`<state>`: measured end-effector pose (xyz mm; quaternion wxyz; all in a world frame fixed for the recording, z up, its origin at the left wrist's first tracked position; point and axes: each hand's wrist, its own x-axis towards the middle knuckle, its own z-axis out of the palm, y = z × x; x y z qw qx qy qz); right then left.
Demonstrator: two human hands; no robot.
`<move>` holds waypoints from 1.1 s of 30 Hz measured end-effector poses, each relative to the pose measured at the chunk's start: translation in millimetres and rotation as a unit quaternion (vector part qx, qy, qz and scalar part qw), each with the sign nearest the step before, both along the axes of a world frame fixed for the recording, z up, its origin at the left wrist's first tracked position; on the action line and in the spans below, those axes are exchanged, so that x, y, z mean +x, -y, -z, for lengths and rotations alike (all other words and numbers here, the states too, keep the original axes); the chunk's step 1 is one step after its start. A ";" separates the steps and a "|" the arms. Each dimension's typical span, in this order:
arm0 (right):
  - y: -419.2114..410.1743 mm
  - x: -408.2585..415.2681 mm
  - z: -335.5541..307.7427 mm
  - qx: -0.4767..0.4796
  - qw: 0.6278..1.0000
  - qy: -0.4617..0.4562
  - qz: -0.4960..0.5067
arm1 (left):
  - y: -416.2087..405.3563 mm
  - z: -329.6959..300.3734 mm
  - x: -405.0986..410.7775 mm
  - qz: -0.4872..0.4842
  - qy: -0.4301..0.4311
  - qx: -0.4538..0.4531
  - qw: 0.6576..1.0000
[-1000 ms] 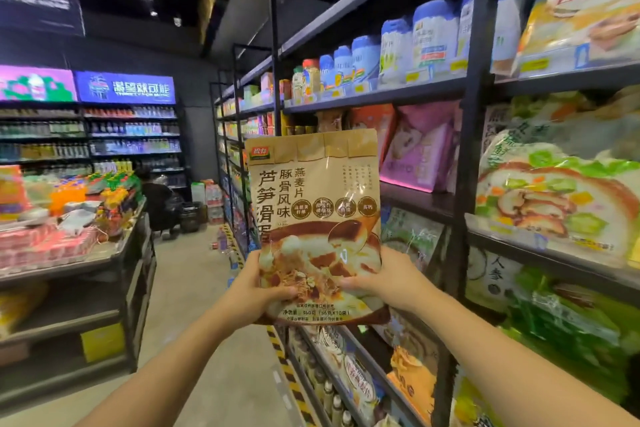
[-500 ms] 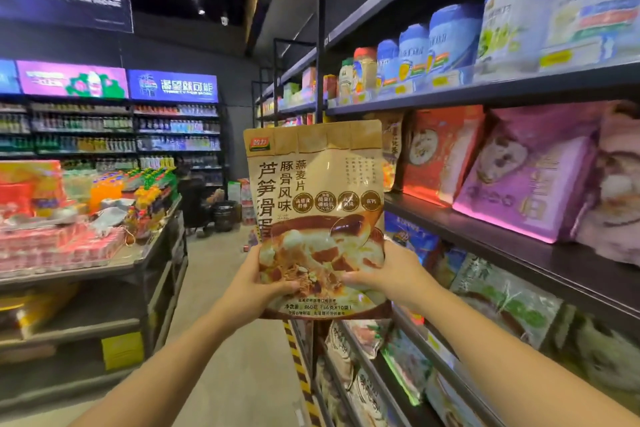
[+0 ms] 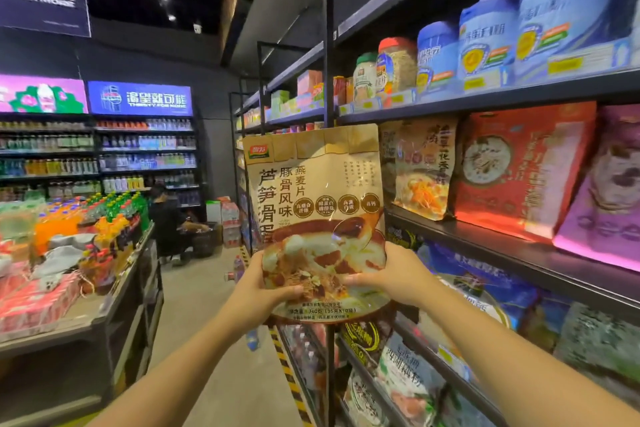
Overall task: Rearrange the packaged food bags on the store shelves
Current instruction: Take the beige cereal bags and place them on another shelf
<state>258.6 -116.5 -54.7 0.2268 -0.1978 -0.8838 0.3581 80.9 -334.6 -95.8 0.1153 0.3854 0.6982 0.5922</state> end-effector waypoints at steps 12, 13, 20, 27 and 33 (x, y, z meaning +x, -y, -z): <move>-88.9 -150.9 -17.4 -0.001 0.999 0.000 0.046 | -102.4 -18.6 -177.0 0.080 -0.055 0.001 0.995; -99.6 -161.5 -17.4 0.004 0.999 0.001 0.048 | -113.3 -18.2 -190.3 0.085 -0.057 0.000 0.995; -186.2 -231.3 -37.0 0.069 0.995 0.004 0.077 | -209.9 -26.9 -266.3 0.099 -0.059 0.030 0.993; -261.4 -276.3 -57.3 0.072 0.992 -0.029 0.098 | -302.8 -41.7 -318.6 0.124 -0.093 0.076 0.985; -308.1 -289.3 -55.8 0.056 0.986 -0.065 0.144 | -382.0 -35.1 -352.7 0.185 -0.093 0.103 0.973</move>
